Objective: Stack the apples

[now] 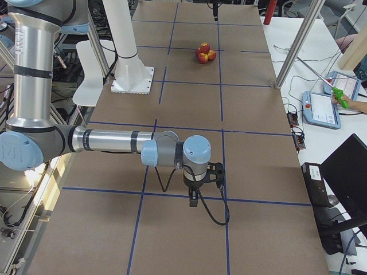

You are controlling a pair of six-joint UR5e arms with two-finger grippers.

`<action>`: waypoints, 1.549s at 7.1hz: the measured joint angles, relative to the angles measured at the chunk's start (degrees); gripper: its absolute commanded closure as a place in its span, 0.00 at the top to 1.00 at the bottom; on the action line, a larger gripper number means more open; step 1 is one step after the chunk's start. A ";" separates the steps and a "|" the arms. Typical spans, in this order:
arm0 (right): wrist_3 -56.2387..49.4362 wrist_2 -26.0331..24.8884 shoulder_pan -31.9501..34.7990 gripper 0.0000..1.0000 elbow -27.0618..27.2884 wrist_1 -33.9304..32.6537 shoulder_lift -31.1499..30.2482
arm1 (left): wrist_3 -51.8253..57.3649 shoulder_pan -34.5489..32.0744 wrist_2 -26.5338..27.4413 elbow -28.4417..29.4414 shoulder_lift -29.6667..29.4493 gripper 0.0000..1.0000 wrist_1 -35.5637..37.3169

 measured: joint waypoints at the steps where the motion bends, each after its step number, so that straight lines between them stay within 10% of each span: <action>1: 0.00 0.00 0.00 1.00 0.00 0.00 0.00 | 11.41 -5.88 -1.66 3.36 2.75 1.00 0.09; 5: 0.00 0.00 0.00 1.00 0.00 0.06 0.01 | 40.29 -23.58 -2.72 16.71 6.30 1.00 6.01; 11: 0.00 0.00 0.00 1.00 0.00 0.03 0.00 | 42.94 -25.19 -2.80 14.31 8.70 1.00 7.16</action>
